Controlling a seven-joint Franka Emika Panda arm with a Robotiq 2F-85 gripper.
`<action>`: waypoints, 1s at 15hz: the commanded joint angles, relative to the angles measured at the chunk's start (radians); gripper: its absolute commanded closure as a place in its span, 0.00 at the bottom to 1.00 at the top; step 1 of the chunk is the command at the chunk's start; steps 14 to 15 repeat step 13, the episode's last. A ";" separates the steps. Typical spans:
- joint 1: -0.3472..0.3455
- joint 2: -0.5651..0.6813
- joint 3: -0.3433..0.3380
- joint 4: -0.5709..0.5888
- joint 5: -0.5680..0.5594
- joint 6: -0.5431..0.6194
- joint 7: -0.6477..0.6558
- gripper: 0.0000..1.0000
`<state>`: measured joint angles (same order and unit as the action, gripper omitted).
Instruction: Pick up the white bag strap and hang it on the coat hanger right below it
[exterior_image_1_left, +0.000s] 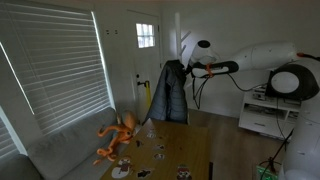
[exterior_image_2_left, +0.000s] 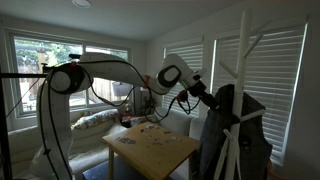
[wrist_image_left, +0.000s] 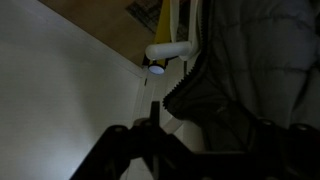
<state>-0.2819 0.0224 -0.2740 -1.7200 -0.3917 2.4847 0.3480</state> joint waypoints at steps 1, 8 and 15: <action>0.011 -0.066 0.005 0.018 0.052 -0.113 -0.056 0.00; 0.001 -0.169 0.005 -0.010 0.109 -0.284 -0.070 0.00; -0.006 -0.145 0.008 0.006 0.080 -0.277 -0.046 0.00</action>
